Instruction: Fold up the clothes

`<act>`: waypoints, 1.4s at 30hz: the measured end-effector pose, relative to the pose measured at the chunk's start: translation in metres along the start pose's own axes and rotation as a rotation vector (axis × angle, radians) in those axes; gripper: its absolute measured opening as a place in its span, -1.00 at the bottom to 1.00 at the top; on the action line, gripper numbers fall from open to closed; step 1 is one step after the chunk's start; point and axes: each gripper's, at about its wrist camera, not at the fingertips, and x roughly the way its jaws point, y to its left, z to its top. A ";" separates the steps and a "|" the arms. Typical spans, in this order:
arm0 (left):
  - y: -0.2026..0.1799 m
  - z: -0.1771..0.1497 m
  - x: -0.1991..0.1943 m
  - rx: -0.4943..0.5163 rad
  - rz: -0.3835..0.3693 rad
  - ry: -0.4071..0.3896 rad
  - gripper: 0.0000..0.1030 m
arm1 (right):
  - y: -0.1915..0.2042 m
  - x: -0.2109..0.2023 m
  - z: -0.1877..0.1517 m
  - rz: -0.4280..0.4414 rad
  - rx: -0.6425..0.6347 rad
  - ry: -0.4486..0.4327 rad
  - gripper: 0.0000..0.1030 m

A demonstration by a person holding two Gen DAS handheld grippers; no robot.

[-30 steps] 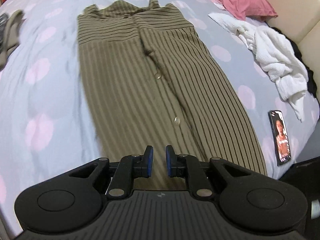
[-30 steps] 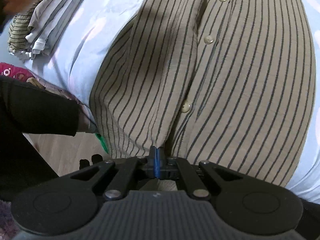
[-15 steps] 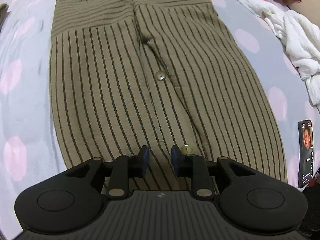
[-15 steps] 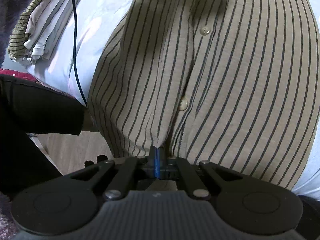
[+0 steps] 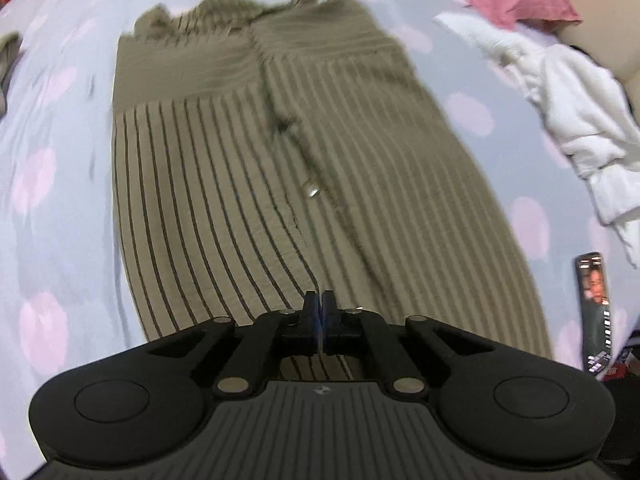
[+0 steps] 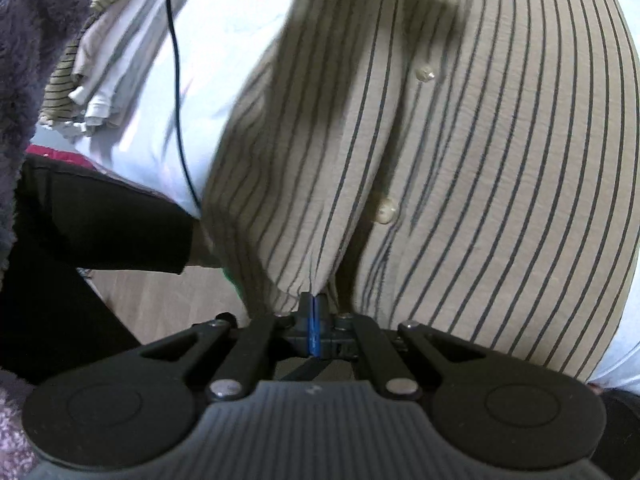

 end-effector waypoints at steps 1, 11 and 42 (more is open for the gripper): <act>-0.003 0.002 -0.006 0.010 -0.005 -0.011 -1.00 | 0.002 -0.003 0.000 0.005 -0.009 -0.005 -0.98; -0.030 0.022 0.020 0.072 -0.012 0.022 -1.00 | -0.007 -0.015 -0.001 -0.008 -0.011 -0.002 -0.98; 0.060 -0.137 -0.057 -0.062 0.034 -0.140 -0.24 | -0.011 -0.052 0.040 -0.212 -0.058 -0.099 -0.34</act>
